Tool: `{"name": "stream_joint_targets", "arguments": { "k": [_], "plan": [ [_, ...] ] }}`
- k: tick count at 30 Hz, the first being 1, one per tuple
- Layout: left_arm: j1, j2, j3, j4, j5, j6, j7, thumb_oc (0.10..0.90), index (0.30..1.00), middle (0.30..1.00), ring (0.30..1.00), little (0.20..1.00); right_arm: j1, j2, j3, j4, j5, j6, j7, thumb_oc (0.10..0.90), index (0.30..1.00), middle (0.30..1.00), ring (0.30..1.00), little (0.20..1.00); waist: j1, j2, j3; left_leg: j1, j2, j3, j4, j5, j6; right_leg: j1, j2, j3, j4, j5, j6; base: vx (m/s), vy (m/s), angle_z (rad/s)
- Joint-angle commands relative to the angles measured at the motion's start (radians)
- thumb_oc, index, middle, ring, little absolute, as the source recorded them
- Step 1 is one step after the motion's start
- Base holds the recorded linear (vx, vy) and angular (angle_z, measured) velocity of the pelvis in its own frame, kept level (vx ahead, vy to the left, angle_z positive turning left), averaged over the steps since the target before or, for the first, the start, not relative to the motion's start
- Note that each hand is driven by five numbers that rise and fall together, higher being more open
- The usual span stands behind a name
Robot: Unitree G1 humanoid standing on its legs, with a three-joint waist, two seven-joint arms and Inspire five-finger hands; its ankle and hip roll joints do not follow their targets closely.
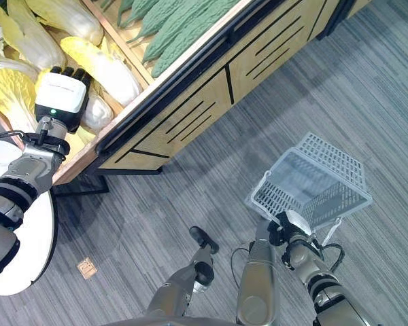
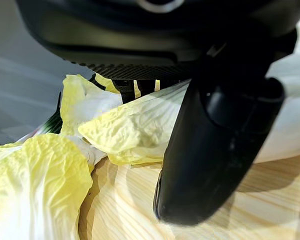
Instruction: Get the vegetables into the basket
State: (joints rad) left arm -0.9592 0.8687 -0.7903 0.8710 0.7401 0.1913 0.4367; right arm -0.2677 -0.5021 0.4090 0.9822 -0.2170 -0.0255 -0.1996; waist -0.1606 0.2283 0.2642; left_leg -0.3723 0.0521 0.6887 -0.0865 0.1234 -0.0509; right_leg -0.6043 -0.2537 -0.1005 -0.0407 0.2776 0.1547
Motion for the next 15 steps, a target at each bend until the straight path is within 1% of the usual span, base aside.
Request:
{"name": "stream_joint_targets", "arguments": {
  "k": [1, 6, 9, 10, 11, 13, 15],
  "plan": [
    [-0.001, 0.007, 0.036, 0.122, -0.008, 0.020, -0.061, 0.400, 0.300, 0.300, 0.300, 0.300, 0.057, 0.029, 0.054, -0.009, 0.019, -0.021, 0.008, 0.400, 0.300, 0.300, 0.300, 0.300, -0.040, -0.032, 0.008, -0.083, 0.099, -0.007, 0.240, -0.124, -0.111, -0.083, -0.081, -0.060, 0.033, 0.056, 0.082, 0.00, 0.000, 0.00],
    [0.012, 0.008, 0.038, 0.138, -0.013, 0.015, -0.063, 0.400, 0.300, 0.300, 0.300, 0.300, 0.054, 0.030, 0.061, -0.005, 0.019, -0.024, 0.007, 0.400, 0.300, 0.300, 0.300, 0.300, -0.042, -0.045, 0.009, -0.085, 0.103, -0.004, 0.250, -0.128, -0.109, -0.089, -0.075, -0.061, 0.036, 0.059, 0.081, -0.01, -0.005, -0.05],
    [0.042, 0.009, 0.047, 0.118, -0.008, 0.010, -0.067, 0.400, 0.300, 0.300, 0.300, 0.300, 0.057, 0.036, 0.059, 0.004, 0.019, -0.022, 0.009, 0.400, 0.300, 0.300, 0.300, 0.300, -0.033, -0.057, 0.006, -0.078, 0.106, -0.009, 0.253, -0.130, -0.106, -0.082, -0.068, -0.064, 0.039, 0.058, 0.079, 0.00, 0.000, 0.00],
    [0.045, 0.011, 0.049, 0.115, -0.007, 0.011, -0.068, 0.400, 0.300, 0.300, 0.300, 0.300, 0.058, 0.036, 0.060, 0.004, 0.018, -0.022, 0.009, 0.400, 0.300, 0.300, 0.300, 0.300, -0.034, -0.057, 0.006, -0.077, 0.107, -0.008, 0.253, -0.130, -0.106, -0.081, -0.067, -0.064, 0.039, 0.057, 0.079, 0.01, -0.032, -0.02],
    [0.069, 0.008, 0.069, 0.110, -0.025, 0.005, -0.068, 0.400, 0.300, 0.300, 0.300, 0.300, 0.064, 0.043, 0.060, 0.015, 0.015, -0.021, 0.010, 0.400, 0.300, 0.300, 0.300, 0.300, -0.025, -0.066, 0.000, -0.064, 0.108, -0.012, 0.253, -0.131, -0.105, -0.070, -0.065, -0.068, 0.041, 0.054, 0.078, 0.00, 0.000, 0.00],
    [0.093, 0.011, 0.084, 0.102, -0.030, 0.003, -0.068, 0.400, 0.300, 0.300, 0.300, 0.300, 0.068, 0.045, 0.062, 0.025, 0.010, -0.019, 0.010, 0.400, 0.300, 0.300, 0.300, 0.300, -0.020, -0.071, -0.003, -0.056, 0.109, -0.015, 0.255, -0.132, -0.104, -0.058, -0.065, -0.072, 0.042, 0.052, 0.078, 0.01, -0.049, -0.02],
    [0.140, 0.011, 0.135, 0.054, -0.071, 0.002, -0.054, 0.400, 0.300, 0.300, 0.300, 0.300, 0.079, 0.051, 0.059, 0.036, 0.004, -0.016, 0.011, 0.400, 0.300, 0.300, 0.300, 0.300, -0.008, -0.081, -0.011, -0.032, 0.110, -0.026, 0.256, -0.135, -0.103, -0.029, -0.065, -0.083, 0.043, 0.047, 0.078, 0.01, -0.086, -0.01]
  ]
}}
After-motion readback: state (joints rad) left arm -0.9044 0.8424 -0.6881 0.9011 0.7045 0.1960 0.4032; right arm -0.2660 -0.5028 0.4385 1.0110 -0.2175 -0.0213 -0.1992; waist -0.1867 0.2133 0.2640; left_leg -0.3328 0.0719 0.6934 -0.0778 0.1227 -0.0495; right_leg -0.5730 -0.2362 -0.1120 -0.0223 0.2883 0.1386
